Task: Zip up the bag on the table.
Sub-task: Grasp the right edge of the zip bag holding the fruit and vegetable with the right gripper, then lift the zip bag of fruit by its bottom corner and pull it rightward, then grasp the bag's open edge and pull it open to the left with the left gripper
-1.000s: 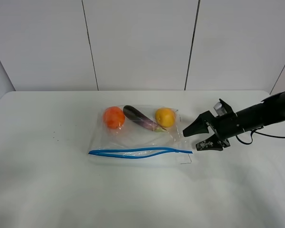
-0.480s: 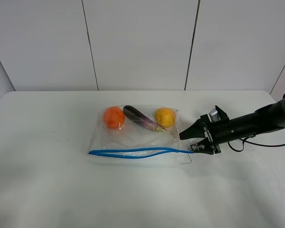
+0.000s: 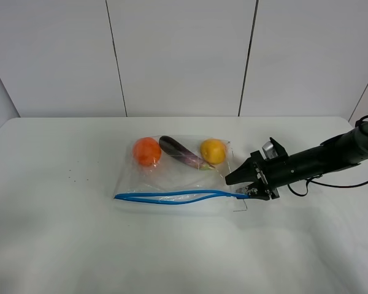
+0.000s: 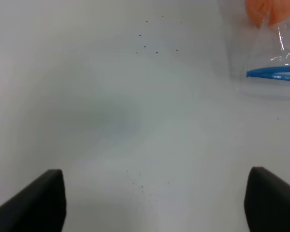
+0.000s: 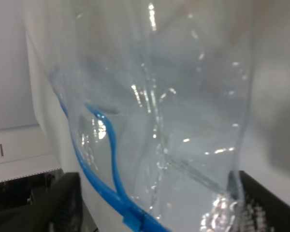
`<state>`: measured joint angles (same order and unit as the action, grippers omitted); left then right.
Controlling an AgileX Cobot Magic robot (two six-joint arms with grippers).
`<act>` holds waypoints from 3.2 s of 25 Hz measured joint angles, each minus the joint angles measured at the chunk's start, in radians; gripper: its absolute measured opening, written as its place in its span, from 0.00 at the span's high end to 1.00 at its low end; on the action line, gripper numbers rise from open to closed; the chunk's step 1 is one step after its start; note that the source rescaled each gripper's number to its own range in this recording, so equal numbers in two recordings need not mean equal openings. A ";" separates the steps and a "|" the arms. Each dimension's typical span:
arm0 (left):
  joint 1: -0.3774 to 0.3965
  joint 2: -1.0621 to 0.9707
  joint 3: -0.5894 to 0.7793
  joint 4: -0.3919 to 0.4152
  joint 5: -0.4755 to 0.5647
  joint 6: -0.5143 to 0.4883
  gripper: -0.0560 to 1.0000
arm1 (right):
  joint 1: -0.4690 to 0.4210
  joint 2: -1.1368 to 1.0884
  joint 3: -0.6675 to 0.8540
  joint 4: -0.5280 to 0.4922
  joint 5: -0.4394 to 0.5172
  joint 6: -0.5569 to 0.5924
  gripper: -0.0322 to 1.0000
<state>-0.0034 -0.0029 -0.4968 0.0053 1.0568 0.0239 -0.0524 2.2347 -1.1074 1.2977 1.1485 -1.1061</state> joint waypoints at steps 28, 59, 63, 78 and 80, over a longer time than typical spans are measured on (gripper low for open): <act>0.000 0.000 0.000 0.000 0.000 0.000 0.00 | 0.000 0.001 0.000 0.055 0.057 0.212 0.97; 0.000 0.000 0.000 0.000 0.000 0.000 0.00 | 0.084 -0.123 -0.003 0.224 0.055 0.453 0.97; 0.000 0.000 0.000 0.000 0.000 0.000 0.00 | 0.084 -0.123 -0.003 0.224 0.055 0.453 0.97; 0.000 0.000 0.000 0.000 0.000 0.000 0.00 | 0.084 -0.123 -0.003 0.221 0.055 0.453 0.97; 0.000 0.000 0.000 0.000 0.000 0.000 0.00 | 0.084 -0.123 -0.003 0.221 0.055 0.453 0.97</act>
<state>-0.0034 -0.0029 -0.4968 0.0053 1.0568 0.0239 0.0321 2.1120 -1.1104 1.5185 1.2032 -0.6531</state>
